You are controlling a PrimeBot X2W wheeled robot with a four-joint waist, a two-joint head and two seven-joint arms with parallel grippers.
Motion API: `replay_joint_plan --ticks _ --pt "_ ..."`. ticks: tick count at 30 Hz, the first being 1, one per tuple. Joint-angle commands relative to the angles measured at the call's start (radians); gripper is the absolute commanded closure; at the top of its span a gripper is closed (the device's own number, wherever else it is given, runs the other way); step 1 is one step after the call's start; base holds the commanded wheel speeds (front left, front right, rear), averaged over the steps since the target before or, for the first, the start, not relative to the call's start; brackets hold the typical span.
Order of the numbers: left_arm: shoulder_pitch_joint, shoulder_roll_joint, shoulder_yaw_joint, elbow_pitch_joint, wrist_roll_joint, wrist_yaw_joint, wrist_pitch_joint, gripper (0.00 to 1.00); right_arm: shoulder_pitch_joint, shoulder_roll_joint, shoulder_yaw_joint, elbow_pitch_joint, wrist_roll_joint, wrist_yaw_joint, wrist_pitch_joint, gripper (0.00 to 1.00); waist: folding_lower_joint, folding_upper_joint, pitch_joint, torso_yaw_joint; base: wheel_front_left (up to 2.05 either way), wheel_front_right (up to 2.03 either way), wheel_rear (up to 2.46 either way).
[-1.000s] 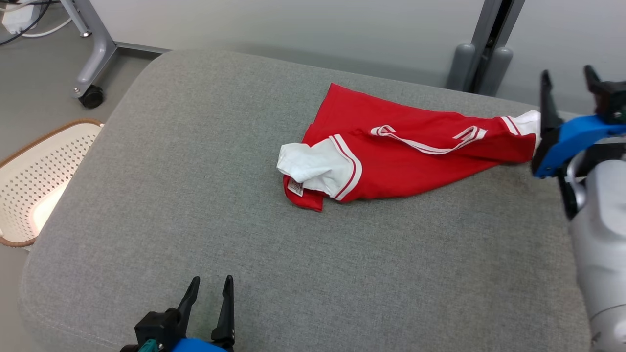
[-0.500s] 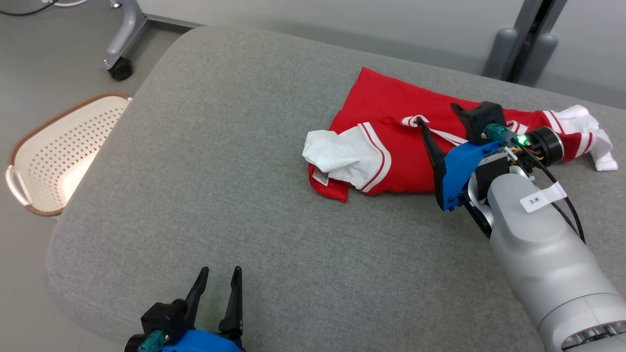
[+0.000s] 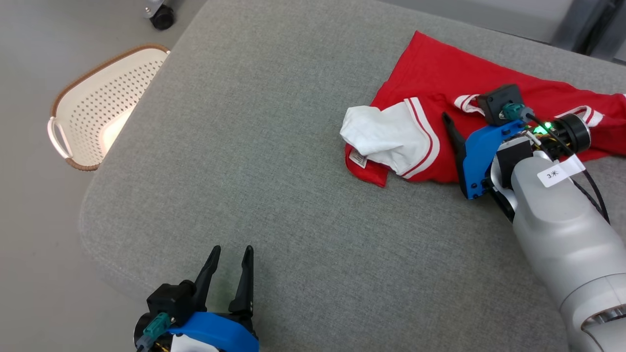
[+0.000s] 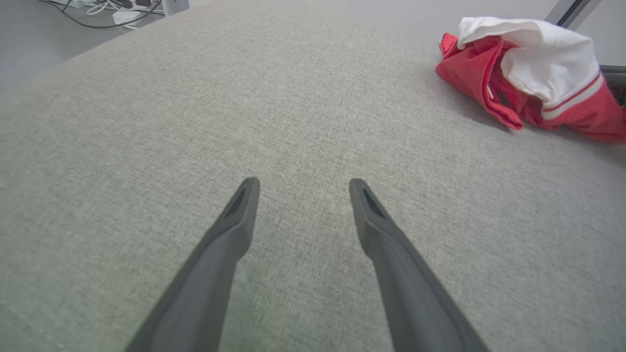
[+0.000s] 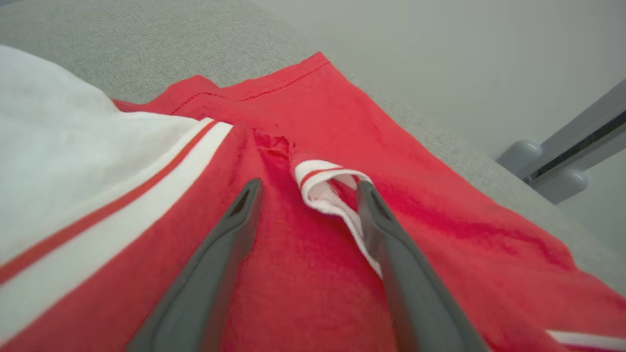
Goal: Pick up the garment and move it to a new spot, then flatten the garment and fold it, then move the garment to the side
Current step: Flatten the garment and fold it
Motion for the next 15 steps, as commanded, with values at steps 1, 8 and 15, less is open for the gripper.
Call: replay_joint_plan --ticks 1,8,15 --pt "-0.015 -0.001 -0.003 -0.003 -0.005 0.004 -0.004 0.00 -0.011 -0.009 0.000 0.007 -0.002 0.000 0.001 0.00 -0.0001 0.0000 0.016 0.017 0.00 0.00 0.00" --pt "-0.022 -0.001 -0.002 -0.007 -0.012 0.004 -0.004 0.00 -0.021 -0.030 -0.035 0.016 -0.026 0.000 -0.028 0.56 -0.0001 0.0000 0.030 0.031 0.00 0.00 0.00" --pt "-0.020 -0.001 0.013 -0.007 0.002 0.011 -0.004 0.00 -0.015 -0.007 -0.076 -0.020 -0.048 0.000 -0.103 1.00 -0.0001 0.0000 0.016 0.003 0.00 0.00 0.00"
